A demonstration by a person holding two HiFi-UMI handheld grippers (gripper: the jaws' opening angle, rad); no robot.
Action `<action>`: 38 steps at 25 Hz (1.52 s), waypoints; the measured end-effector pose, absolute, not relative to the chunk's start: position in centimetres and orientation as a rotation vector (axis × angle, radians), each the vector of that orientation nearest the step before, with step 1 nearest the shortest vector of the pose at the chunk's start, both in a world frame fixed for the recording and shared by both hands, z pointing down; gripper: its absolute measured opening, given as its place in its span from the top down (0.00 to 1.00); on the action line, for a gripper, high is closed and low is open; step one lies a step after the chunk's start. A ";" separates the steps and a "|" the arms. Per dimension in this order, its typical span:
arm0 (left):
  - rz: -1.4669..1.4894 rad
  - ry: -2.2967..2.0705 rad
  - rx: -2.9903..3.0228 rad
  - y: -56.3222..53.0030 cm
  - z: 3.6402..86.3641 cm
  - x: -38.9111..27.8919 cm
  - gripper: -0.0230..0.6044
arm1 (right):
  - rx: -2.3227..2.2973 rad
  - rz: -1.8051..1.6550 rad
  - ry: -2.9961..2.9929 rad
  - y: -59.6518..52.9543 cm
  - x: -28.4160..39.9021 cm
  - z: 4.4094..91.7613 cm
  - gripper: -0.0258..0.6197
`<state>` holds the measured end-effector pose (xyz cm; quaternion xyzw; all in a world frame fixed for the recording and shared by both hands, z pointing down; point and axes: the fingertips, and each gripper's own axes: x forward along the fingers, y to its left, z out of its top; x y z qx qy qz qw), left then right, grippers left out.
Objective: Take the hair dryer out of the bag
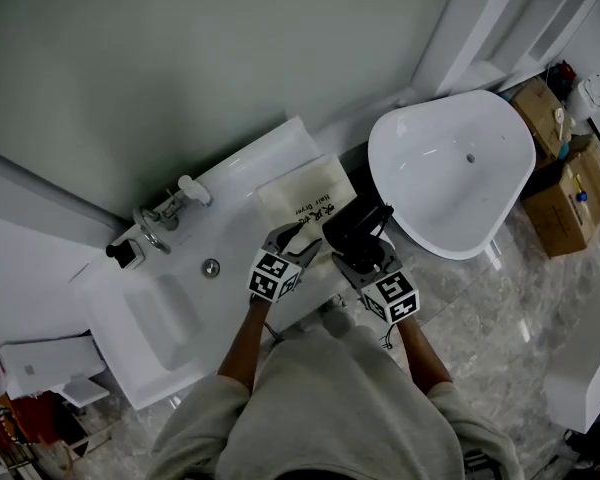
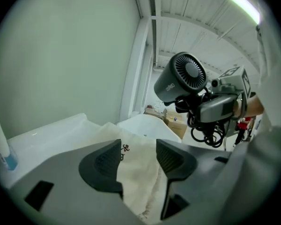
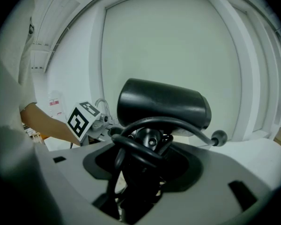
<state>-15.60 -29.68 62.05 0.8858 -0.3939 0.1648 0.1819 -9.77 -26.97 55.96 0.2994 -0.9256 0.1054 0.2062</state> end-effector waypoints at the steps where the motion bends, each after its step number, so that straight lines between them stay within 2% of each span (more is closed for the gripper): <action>1: 0.463 -1.127 2.498 -29.5 61.9 -15.9 0.63 | 0.834 0.293 -2.584 -27.2 -10.0 55.9 0.57; 5: 0.366 -1.279 2.461 -29.6 59.7 -18.5 0.63 | 0.836 0.274 -2.607 -28.4 -10.7 55.0 0.57; 12: 0.229 -1.593 2.349 -28.9 55.5 -25.7 0.84 | 0.816 0.242 -2.670 -30.3 -13.1 53.5 0.57; 16: 0.212 -1.736 2.275 -28.0 54.2 -29.6 0.91 | 0.776 0.224 -2.702 -31.2 -15.2 52.7 0.57; 30: 0.181 -2.085 2.027 -22.5 51.4 -38.9 0.93 | 0.573 0.115 -2.814 -32.1 -22.9 49.9 0.57; 38: 0.149 -2.187 1.917 -20.2 51.2 -41.4 0.93 | 0.476 0.084 -2.830 -31.4 -25.7 49.8 0.57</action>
